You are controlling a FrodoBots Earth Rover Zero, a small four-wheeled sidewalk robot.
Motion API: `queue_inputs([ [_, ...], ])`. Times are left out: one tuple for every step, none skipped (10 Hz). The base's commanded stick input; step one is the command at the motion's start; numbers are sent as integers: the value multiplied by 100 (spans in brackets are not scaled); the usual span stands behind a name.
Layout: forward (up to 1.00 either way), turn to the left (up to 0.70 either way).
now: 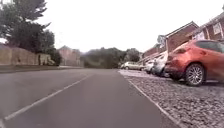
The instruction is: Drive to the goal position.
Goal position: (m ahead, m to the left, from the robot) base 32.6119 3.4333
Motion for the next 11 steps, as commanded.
queue_inputs([
  [100, 0],
  [100, 0],
  [100, 0],
  [100, 0],
  [100, 0],
  [100, 0],
  [100, 0],
  [100, 0],
  [100, 0],
  [100, 0],
  [100, 0],
])
